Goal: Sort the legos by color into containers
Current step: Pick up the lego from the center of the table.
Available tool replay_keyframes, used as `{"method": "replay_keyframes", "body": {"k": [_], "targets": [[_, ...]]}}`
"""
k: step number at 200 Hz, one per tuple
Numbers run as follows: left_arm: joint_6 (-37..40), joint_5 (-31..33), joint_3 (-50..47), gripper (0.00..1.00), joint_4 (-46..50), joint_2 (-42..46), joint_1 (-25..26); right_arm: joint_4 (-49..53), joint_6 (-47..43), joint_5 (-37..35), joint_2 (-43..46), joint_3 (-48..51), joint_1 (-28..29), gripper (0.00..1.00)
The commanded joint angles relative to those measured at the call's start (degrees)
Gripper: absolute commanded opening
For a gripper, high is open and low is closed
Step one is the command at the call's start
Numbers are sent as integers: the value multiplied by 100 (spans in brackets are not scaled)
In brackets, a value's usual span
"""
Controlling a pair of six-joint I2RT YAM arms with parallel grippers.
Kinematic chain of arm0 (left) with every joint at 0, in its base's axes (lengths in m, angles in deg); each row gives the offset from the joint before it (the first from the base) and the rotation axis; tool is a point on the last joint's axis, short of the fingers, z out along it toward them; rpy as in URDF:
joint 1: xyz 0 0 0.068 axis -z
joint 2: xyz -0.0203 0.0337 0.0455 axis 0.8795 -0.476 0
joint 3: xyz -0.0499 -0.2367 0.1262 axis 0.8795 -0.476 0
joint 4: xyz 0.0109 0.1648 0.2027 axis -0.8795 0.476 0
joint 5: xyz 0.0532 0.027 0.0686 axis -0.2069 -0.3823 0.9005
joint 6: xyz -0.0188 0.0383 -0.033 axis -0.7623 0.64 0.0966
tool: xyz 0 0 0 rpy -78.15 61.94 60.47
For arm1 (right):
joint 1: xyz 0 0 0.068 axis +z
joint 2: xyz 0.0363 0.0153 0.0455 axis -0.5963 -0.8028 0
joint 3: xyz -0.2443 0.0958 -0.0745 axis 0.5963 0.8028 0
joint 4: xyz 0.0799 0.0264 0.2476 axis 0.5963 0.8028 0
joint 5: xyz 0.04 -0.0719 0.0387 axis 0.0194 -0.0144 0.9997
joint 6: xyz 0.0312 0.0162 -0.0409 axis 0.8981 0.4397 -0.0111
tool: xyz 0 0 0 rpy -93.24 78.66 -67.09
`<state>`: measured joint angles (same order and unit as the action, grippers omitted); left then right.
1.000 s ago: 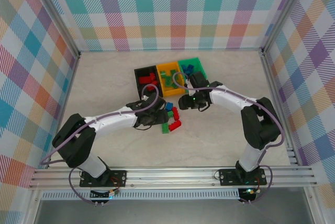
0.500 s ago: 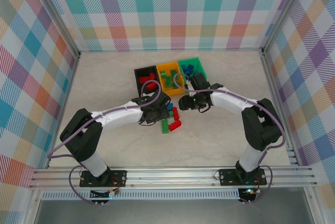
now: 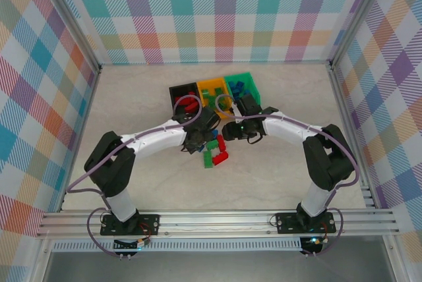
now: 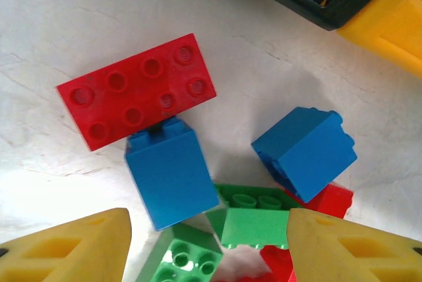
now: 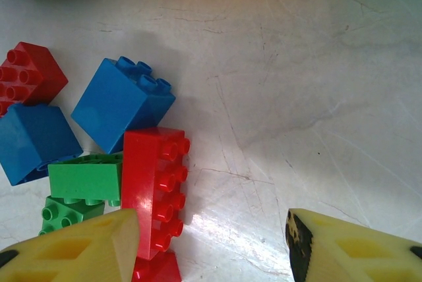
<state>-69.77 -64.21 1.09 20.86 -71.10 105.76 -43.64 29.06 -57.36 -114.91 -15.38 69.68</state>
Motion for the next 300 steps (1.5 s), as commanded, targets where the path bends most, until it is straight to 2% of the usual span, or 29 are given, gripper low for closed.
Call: {"method": "replay_keyframes", "body": {"k": [1,33,74,108,167,183,216,224,254,300], "targets": [[-145,-149,110,63,225,-277,72,-38,36,-83,147,92,41,61],[-269,-145,110,63,395,-459,51,-41,34,-232,293,240,50,61],[-298,-277,-125,62,134,-513,-37,-52,18,-257,330,319,52,62],[-187,-330,-112,57,123,-617,-151,-11,-8,-328,443,317,67,62],[29,-453,-205,39,-101,-496,-159,-46,16,-440,571,475,68,62],[235,-682,-264,26,-319,-435,-149,15,85,-415,597,440,67,61],[427,-794,-510,22,-817,-115,-77,-59,271,-441,756,451,60,62],[579,-873,-522,17,-936,-45,-77,-33,293,-470,756,433,51,62],[1069,-1002,-530,13,-1298,258,-42,48,441,-569,802,410,-35,62],[1851,-1014,-425,12,-1818,682,-45,-219,978,-27,1145,861,-739,63]]}}
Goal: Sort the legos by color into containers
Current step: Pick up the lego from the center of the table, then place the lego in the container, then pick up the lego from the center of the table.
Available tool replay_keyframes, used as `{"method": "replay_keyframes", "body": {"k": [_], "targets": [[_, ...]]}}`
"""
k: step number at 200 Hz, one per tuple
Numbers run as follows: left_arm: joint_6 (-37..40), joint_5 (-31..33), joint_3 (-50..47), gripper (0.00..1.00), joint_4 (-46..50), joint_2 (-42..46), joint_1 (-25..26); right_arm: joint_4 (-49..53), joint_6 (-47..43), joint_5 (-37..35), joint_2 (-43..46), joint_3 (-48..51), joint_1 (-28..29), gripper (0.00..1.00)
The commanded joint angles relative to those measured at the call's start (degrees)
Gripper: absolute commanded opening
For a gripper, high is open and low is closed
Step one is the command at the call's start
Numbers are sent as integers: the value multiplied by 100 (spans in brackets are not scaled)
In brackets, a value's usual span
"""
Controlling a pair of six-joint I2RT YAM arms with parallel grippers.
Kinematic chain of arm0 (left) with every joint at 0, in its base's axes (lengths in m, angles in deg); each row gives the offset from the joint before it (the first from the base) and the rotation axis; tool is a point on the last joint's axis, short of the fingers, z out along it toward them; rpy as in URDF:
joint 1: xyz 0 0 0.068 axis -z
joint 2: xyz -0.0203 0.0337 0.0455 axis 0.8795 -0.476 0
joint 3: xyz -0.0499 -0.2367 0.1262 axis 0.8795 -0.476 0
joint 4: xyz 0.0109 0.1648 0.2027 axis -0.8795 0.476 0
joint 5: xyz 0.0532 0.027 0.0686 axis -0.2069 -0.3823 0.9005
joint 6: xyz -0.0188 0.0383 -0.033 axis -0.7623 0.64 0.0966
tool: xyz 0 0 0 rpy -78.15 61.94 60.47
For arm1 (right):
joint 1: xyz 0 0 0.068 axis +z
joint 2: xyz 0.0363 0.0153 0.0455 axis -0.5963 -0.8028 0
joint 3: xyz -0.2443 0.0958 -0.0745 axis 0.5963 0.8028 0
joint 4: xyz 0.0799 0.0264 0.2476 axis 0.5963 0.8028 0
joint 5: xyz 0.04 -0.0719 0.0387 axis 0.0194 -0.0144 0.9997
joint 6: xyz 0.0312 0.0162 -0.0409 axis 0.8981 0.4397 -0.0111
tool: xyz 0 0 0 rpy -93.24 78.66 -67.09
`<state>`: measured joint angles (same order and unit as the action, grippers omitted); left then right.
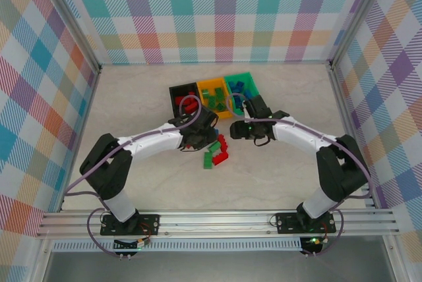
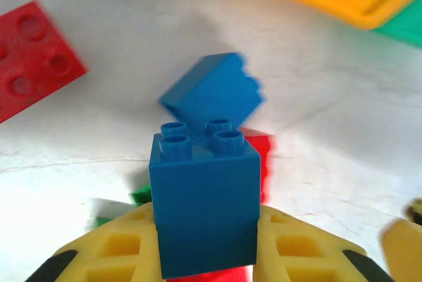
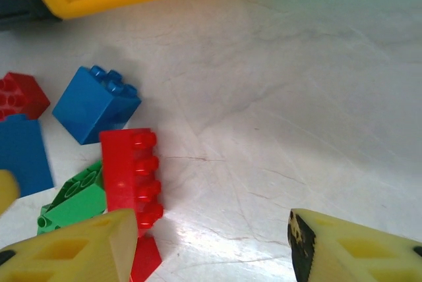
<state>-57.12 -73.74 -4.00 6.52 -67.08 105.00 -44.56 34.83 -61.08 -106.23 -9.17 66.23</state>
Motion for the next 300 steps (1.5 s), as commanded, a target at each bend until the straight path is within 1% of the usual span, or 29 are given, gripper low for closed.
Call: {"method": "replay_keyframes", "body": {"k": [1,29,47,70,102,118,137,156,162,165,175,181,183,188,204,214,222,246,266,300], "targets": [[603,-56,94,12,-389,281,33,-131,405,364,280,249,-408,63],[1100,-181,646,15,-403,111,16,-153,427,516,442,464,-700,63],[1463,-367,1220,17,-403,-224,10,-115,409,503,565,580,-773,63],[1723,-724,2060,18,-400,-788,-58,-78,411,472,784,756,-843,64],[1927,-1148,3211,20,-404,-1775,-230,58,417,445,1158,1023,-871,64],[1981,-1243,3853,22,-406,-2351,-331,68,458,474,1337,1185,-874,64],[1907,-1510,4778,22,-366,-3109,-497,134,484,489,1509,1344,-871,64],[1731,-1539,5609,24,-308,-3740,-620,207,523,525,1736,1487,-870,64],[1639,-1513,5932,26,-179,-3923,-645,227,535,541,1805,1522,-876,64],[1597,-1507,6033,29,-130,-4003,-656,239,534,542,1845,1542,-872,64],[1481,-1525,6375,45,-63,-4235,-692,298,540,538,1946,1580,-871,64],[1424,-1580,6519,52,-84,-4338,-699,330,538,542,1990,1594,-878,64],[1410,-1601,6548,56,-104,-4360,-702,333,544,542,2006,1601,-879,64],[1384,-1662,6582,60,-159,-4415,-703,340,536,549,2038,1618,-871,65],[1302,-1780,6523,63,-303,-4409,-712,351,531,615,2068,1638,-871,65],[1265,-1838,6263,63,-397,-4273,-712,321,531,670,2046,1655,-873,65],[1207,-1875,5969,64,-790,-4107,-712,277,538,736,2008,1672,-872,65],[1167,-1906,4756,64,-1461,-3352,-703,43,520,1070,1722,1635,-865,65],[1224,-1792,3463,64,-2009,-2541,-699,-168,514,1353,1422,1510,-826,65],[1340,-1373,1546,64,-2332,-1141,-686,-298,403,1431,890,1054,-588,65]]}}
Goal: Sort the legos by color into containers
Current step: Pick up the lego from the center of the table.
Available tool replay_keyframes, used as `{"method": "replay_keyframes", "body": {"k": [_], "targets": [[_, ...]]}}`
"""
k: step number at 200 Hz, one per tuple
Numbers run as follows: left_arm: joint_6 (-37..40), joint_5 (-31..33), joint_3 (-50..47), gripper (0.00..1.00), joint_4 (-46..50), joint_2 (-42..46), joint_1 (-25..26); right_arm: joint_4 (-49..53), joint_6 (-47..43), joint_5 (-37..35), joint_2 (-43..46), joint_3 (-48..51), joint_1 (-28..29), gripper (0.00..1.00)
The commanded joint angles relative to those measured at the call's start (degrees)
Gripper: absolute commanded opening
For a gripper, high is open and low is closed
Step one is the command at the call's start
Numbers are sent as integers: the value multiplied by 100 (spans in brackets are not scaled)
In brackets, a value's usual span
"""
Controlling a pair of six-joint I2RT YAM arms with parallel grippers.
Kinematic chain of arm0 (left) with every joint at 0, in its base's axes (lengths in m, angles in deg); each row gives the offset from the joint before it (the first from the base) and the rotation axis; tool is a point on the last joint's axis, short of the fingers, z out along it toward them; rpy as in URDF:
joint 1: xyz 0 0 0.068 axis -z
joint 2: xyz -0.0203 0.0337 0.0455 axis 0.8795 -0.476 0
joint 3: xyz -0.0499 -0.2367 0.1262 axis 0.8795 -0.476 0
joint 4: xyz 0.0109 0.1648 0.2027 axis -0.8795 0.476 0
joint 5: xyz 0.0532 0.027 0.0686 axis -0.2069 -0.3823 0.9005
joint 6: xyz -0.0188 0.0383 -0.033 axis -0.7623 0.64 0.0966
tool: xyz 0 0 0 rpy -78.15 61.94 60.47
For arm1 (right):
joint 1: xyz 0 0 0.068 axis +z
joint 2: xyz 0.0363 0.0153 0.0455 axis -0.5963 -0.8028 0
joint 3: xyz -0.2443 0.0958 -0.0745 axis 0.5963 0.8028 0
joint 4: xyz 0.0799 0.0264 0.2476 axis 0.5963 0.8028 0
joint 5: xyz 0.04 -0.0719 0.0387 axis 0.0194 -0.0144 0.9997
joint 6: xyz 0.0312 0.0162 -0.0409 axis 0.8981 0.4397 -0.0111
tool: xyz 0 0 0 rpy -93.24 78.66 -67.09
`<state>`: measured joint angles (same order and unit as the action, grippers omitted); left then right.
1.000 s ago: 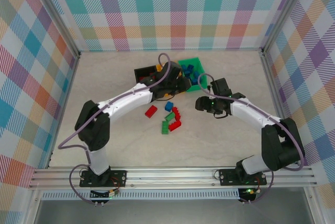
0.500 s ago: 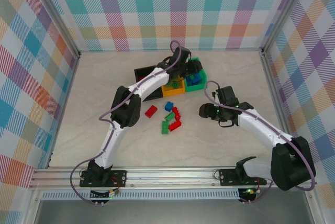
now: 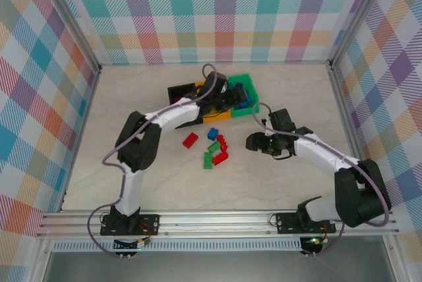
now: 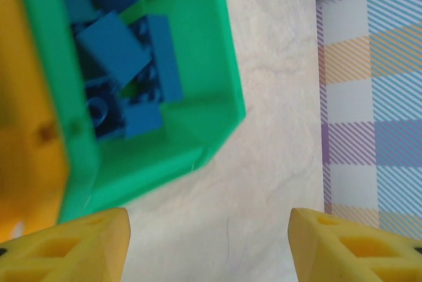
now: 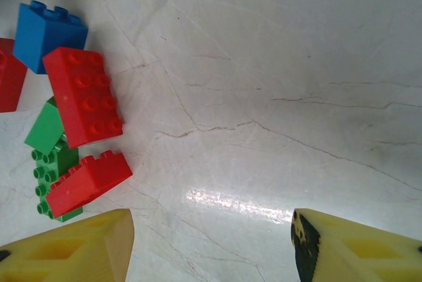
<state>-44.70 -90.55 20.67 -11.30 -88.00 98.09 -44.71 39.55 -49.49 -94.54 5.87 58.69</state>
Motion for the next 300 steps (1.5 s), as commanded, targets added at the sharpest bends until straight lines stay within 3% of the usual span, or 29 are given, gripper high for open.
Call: {"method": "replay_keyframes", "body": {"k": [1,87,106,128,176,233,300], "targets": [[99,314,-966,64,-558,985,5,-280,-71,268,-293,-465,179,65],[489,1527,-3439,67,292,3930,58,-123,-580,-292,-1955,-2098,1410,65],[494,1912,-3895,74,594,4573,63,115,-814,-548,-2346,-2563,1474,65],[443,2256,-4308,74,1032,5255,65,394,-1050,-779,-2698,-3062,1474,65],[61,2723,-5089,77,1779,6451,51,715,-1188,-572,-3406,-3786,1534,65],[-147,2774,-5448,77,2191,6950,66,952,-1259,-598,-3937,-4214,1645,65],[-191,2442,-5449,77,1951,6415,67,1283,-1306,-546,-4500,-4832,1788,66]]}}
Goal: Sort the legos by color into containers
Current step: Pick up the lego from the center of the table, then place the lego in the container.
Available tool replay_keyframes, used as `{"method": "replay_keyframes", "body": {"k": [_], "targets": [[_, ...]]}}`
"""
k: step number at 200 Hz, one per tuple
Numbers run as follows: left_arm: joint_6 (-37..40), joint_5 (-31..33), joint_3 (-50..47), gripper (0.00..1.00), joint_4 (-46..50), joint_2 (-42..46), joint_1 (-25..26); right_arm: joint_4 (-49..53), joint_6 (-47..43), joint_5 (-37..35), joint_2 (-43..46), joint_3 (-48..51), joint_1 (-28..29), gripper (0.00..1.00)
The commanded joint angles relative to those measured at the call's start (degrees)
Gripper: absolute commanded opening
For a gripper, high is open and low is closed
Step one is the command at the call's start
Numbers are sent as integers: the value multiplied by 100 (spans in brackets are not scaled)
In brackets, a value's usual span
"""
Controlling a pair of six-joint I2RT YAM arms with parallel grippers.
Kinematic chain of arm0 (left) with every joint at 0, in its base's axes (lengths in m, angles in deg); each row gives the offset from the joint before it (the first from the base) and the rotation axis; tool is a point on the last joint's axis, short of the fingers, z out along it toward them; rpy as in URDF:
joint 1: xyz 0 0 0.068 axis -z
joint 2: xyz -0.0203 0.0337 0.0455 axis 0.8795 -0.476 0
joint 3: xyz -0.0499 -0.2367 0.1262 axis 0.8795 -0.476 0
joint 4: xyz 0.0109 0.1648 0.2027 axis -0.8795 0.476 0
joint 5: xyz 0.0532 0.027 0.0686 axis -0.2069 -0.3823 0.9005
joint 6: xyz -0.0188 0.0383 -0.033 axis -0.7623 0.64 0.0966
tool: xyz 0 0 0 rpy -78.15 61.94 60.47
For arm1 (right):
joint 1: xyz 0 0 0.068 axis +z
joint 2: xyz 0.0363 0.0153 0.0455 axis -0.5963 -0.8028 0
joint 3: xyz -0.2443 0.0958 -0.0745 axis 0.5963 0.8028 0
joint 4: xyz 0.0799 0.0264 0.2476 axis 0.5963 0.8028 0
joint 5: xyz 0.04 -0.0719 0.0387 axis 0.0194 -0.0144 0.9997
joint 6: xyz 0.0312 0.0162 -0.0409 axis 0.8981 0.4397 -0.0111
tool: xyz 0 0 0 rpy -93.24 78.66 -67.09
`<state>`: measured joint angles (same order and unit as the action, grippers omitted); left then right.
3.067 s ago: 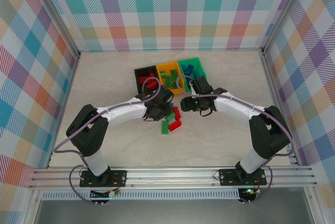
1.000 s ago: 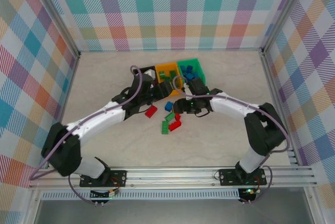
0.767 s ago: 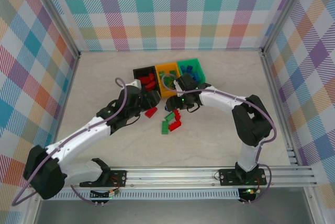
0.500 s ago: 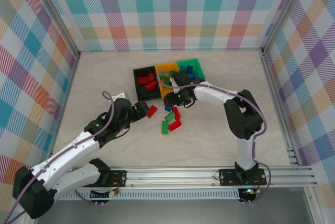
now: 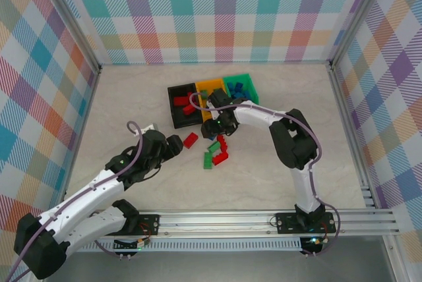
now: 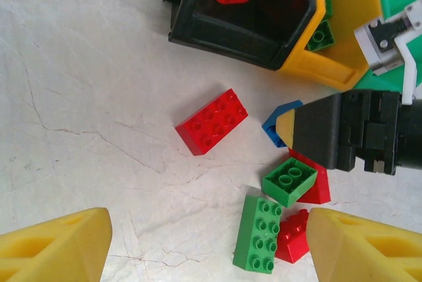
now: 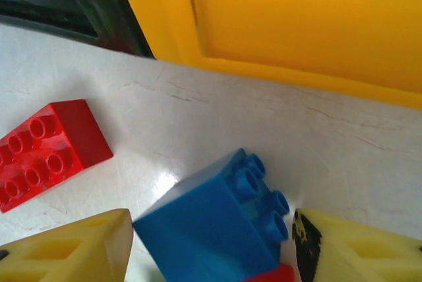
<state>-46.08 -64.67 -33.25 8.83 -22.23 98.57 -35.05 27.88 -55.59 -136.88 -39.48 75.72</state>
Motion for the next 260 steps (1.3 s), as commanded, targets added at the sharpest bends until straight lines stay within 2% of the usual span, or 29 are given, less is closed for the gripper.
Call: {"method": "replay_keyframes", "body": {"k": [1,31,113,181,227,260], "targets": [[-53,-148,-57,77,-67,-170,18,319,-137,64,-275,-301,86,66],[-42,-204,-21,77,-79,-311,24,356,-169,86,-352,-351,175,64],[-40,-230,-58,78,-243,-450,27,106,-88,-97,183,216,198,40],[5,-357,38,78,-434,-787,27,5,136,-76,1039,310,19,38],[38,-405,83,78,-478,-892,27,-173,235,-32,1450,312,-632,39],[51,-429,78,78,-545,-942,28,-186,326,-120,1344,-5,-1251,40]]}}
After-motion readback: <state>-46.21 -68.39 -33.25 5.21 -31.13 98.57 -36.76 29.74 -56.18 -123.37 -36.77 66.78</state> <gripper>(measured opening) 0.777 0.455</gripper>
